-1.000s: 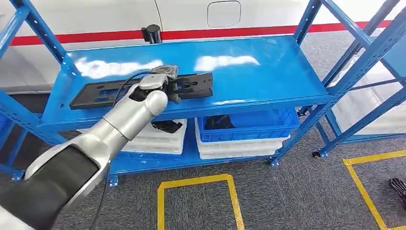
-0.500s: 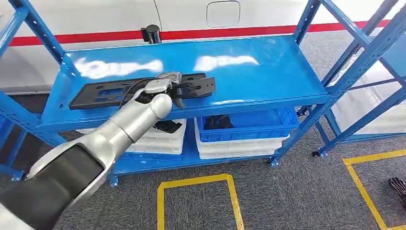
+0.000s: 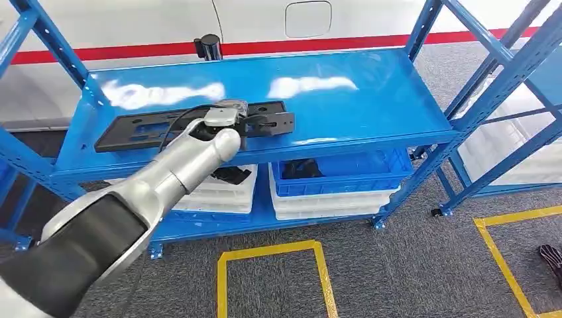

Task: Take the parts from the cabinet and place them on the table.

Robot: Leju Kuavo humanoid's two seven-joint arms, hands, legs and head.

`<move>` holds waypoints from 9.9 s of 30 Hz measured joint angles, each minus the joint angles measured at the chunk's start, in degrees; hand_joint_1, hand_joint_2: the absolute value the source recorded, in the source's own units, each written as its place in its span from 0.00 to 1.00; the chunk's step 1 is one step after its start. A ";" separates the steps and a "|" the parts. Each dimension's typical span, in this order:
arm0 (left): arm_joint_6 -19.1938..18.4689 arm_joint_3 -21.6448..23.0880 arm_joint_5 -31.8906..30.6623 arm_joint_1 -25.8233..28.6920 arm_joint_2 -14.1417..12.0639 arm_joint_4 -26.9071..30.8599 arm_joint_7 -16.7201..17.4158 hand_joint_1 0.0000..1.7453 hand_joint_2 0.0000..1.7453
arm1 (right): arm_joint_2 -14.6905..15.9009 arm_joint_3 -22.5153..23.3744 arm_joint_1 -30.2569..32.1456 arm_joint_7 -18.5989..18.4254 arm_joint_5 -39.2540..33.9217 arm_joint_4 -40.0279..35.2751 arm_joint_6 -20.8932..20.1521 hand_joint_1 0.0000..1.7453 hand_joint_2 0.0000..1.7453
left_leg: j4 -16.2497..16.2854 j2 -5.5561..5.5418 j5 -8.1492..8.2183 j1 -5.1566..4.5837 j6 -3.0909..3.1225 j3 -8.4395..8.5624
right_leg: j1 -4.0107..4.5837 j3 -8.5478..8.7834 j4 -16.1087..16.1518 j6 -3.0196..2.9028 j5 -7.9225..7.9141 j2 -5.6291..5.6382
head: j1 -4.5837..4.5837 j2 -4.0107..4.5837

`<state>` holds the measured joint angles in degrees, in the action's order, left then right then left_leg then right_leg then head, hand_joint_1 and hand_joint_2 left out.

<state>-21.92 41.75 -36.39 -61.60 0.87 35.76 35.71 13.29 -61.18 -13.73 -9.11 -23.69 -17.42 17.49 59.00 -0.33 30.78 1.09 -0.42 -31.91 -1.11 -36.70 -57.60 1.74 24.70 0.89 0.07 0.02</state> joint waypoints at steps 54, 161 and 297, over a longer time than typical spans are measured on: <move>-3.23 -13.90 -15.93 2.90 0.94 -3.06 0.00 0.00 1.00 | -0.83 1.84 -0.25 -2.40 7.37 -0.15 -1.29 0.00 1.00 | -0.01 0.17 0.02 0.00 -0.02 0.07 | -0.01 0.02 -0.02 0.02 -0.02 0.11 | -0.02 0.00; -7.65 10.69 -20.00 -2.97 -5.44 19.21 0.00 1.00 1.00 | -4.24 11.32 2.87 1.73 11.21 -0.50 -1.18 0.00 1.00 | -0.01 -0.26 0.03 0.01 -0.04 0.02 | -0.01 0.07 -0.01 0.11 0.03 -0.06 | 0.02 0.00; -5.86 21.68 -15.95 -6.78 -13.70 32.96 0.04 1.00 1.00 | -10.51 14.97 0.52 5.84 9.88 1.57 0.85 0.00 1.00 | 2.95 -5.64 -1.22 0.41 -0.36 -3.75 | 1.11 -2.13 -2.27 -1.85 0.17 5.93 | 1.71 0.00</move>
<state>-27.78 63.43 -52.35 -68.38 -12.83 68.72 35.76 2.78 -46.21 -13.21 -3.28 -13.81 -15.85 18.34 61.95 -5.97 29.56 1.50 -0.78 -35.66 -0.01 -38.83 -59.87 -0.11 24.87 6.81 1.77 0.02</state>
